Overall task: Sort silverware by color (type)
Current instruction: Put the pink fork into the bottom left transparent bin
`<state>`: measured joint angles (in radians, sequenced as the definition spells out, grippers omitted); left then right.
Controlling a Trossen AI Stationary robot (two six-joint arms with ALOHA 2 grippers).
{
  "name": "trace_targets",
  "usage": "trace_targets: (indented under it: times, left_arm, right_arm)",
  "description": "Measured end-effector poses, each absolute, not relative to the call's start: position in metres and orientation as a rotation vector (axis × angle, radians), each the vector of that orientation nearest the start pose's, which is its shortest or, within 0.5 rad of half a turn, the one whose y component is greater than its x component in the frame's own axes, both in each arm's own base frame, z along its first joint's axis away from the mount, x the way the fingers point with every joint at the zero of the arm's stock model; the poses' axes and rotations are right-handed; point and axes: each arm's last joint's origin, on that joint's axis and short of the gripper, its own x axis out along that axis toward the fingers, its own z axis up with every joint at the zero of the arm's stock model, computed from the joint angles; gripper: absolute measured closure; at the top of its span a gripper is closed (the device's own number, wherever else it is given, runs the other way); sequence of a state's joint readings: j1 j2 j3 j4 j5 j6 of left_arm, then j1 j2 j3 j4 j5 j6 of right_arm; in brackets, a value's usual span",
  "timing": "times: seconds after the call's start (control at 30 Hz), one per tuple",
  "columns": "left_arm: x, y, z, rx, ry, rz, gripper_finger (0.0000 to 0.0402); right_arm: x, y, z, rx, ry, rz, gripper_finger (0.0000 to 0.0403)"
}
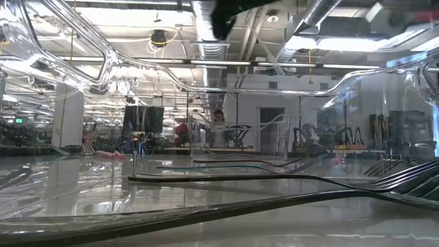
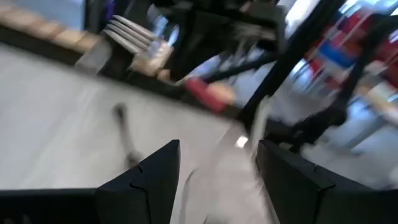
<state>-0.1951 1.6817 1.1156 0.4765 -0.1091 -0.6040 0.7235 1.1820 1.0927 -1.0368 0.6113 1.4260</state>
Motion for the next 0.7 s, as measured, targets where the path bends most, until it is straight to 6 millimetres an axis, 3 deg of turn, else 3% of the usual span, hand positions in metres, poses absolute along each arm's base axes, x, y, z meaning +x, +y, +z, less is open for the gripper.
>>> trace_targets:
  times: [0.17,0.3,0.7]
  left_arm:
    - [0.384,-0.073,0.278,-0.639,0.011,-0.097,0.0201]
    - [0.384,-0.073,0.283,-0.642,-0.038,-0.105,0.0201]
    - [0.383,-0.073,0.285,-0.621,-0.058,-0.108,0.0201]
  right_arm:
    - [0.169,0.119,0.329,0.463,0.547,-0.334,0.0381]
    - [0.181,0.115,0.347,0.364,0.424,-0.227,0.0381]
    - [0.224,0.098,0.381,0.278,0.141,0.060,0.0380]
